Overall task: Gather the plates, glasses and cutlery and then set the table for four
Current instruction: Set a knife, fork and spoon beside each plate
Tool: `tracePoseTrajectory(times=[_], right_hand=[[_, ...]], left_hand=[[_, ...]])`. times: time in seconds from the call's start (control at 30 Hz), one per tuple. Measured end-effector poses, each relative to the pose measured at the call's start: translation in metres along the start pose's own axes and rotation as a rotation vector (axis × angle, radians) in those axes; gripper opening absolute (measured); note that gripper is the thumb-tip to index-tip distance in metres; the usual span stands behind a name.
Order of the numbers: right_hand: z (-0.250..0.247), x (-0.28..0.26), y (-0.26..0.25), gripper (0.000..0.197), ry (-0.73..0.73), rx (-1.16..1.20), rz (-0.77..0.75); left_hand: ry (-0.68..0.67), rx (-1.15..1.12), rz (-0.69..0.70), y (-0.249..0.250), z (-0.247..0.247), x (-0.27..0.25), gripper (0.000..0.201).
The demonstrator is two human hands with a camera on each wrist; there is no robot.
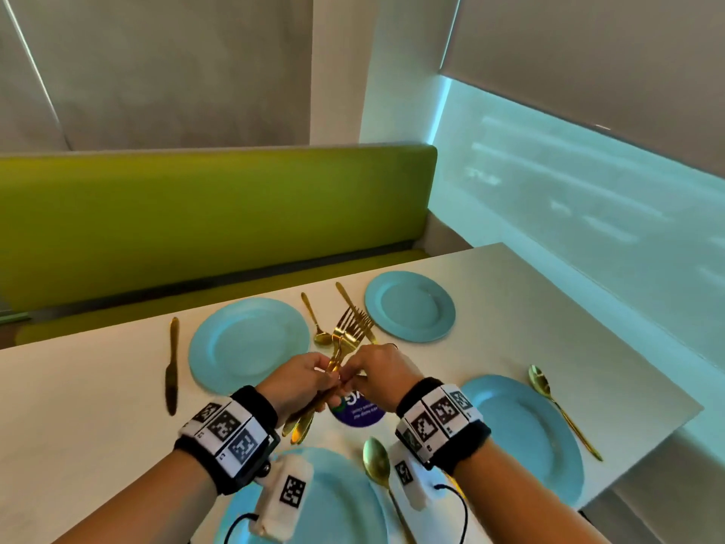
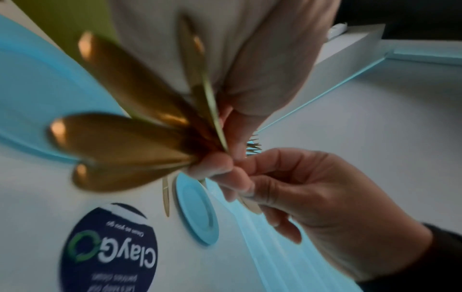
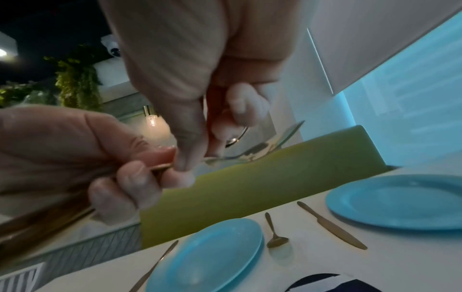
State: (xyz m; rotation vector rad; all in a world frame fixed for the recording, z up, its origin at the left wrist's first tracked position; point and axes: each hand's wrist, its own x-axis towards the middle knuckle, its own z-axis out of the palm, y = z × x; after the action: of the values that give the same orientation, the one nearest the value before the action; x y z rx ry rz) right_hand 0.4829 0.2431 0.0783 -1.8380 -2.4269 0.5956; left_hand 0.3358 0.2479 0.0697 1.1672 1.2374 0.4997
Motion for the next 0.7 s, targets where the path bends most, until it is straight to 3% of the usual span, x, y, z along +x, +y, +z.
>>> tracePoseTrajectory(times=[0.17,0.3,0.4,0.53,0.7], right_hand=[[-0.02,0.03,0.048,0.019,-0.123,0.054,0.021],[-0.03,0.049,0.092,0.016,-0.106,0.241,0.117],[-0.048,0.063,0.14,0.019,0.03,0.289,0.297],[-0.065,0.084,0.219,0.02,0.159,0.269,0.627],[-0.057,0.106,0.296,0.028,0.141,0.229,0.863]], left_hand=[[0.022,-0.026,-0.071,0.019,0.015,0.044,0.007],[0.172,-0.168,-0.078,0.033,0.016,0.076,0.008],[0.269,-0.214,-0.055,0.044,0.012,0.1,0.01],[0.292,-0.179,-0.065,0.051,0.011,0.126,0.012],[0.25,-0.096,-0.097,0.043,0.012,0.149,0.013]])
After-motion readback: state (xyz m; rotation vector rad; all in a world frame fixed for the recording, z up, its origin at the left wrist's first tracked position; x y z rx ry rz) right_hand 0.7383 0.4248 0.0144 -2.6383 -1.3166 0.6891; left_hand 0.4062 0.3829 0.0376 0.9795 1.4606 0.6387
